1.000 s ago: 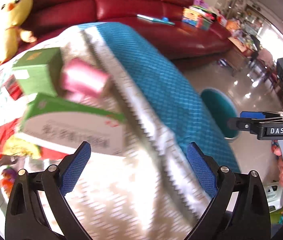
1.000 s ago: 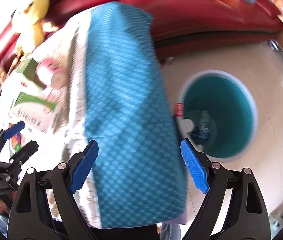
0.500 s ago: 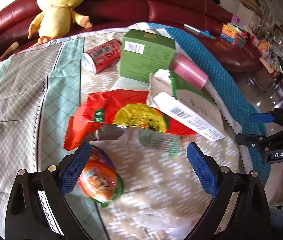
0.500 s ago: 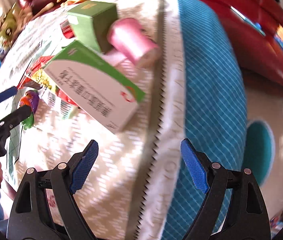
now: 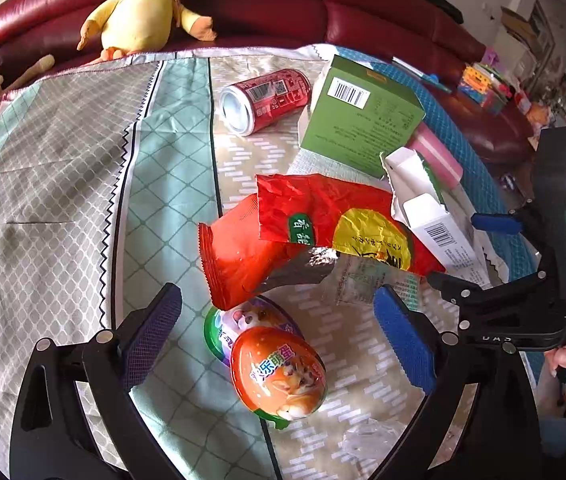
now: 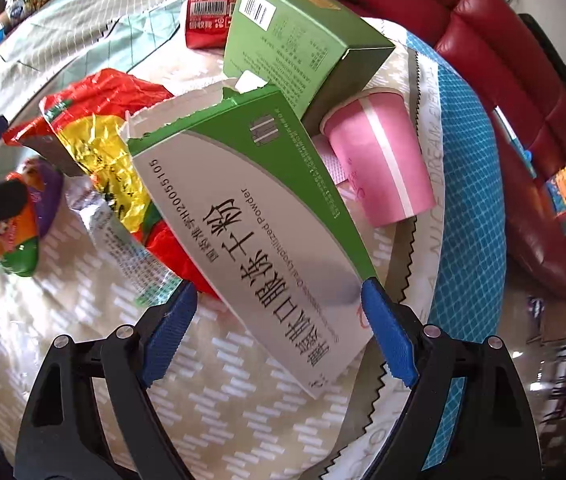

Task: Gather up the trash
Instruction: 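Return both tools to the table and grasp the white-green medicine box with the right tool, then grasp the green box with the left tool while the right tool holds the medicine box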

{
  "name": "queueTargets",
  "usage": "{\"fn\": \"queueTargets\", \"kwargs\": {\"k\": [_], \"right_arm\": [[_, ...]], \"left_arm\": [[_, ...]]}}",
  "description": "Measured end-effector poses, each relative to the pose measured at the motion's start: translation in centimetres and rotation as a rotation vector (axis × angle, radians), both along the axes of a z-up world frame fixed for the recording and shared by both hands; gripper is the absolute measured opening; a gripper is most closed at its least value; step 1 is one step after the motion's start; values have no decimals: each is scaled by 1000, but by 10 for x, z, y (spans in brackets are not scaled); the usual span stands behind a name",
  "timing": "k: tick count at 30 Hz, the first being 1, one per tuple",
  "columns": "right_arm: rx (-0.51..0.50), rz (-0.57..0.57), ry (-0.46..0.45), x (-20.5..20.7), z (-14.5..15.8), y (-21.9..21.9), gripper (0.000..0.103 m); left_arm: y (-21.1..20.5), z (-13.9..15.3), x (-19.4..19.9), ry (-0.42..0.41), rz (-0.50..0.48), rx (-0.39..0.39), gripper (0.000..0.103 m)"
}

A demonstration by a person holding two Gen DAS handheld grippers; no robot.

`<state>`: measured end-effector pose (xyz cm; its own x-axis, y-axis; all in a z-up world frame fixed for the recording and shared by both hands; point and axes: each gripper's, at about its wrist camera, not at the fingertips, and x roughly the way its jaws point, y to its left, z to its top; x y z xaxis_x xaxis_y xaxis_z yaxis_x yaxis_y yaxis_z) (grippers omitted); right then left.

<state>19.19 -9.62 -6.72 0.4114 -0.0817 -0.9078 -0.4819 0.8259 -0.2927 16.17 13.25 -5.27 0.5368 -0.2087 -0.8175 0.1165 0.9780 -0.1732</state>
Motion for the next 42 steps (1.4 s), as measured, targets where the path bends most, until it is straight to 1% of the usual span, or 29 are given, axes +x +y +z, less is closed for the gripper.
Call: {"fn": "queueTargets", "kwargs": {"k": [6, 7, 8, 9, 10, 14, 16, 17, 22, 27, 29, 32, 34, 37, 42], "right_arm": [[-31, 21, -9, 6, -3, 1, 76], [-42, 22, -16, 8, -3, 0, 71], [-53, 20, -27, 7, -2, -1, 63], [-40, 16, -26, 8, 1, -3, 63], [-24, 7, -22, 10, 5, -5, 59], [20, -17, -50, 10, 27, -14, 41], [56, -26, -48, 8, 39, -19, 35], [67, -31, -43, 7, 44, -21, 33], [139, -55, -4, 3, 62, -37, 30], [206, -94, -20, 1, 86, -59, 30], [229, -118, -28, 6, 93, -70, 30], [276, -159, -30, 17, 101, -84, 30], [282, -176, -40, 25, 105, -90, 30], [270, -197, -41, 36, 105, -96, 30], [267, -231, -15, 64, 97, -102, 30]], "left_arm": [[1, -2, 6, 5, 5, -23, 97], [0, -2, 7, 6, 4, -29, 97], [-1, -2, 8, 6, 4, -32, 97], [-2, -2, 8, 5, 3, -32, 97], [-3, -1, 8, 3, 3, -33, 97], [-8, 2, 7, -1, 0, -35, 97], [-11, 6, 6, -9, -3, -29, 97], [-13, 8, 6, -12, -6, -26, 97], [-25, 22, 8, -26, -19, -10, 97], [-39, 38, 16, -63, -40, 30, 97], [-43, 42, 27, -80, -69, 67, 97], [-47, 44, 54, -98, -96, 146, 97], [-49, 41, 76, -92, -127, 165, 97], [-54, 37, 107, -85, -187, 159, 97], [-65, 27, 146, -79, -288, 113, 97]]}}
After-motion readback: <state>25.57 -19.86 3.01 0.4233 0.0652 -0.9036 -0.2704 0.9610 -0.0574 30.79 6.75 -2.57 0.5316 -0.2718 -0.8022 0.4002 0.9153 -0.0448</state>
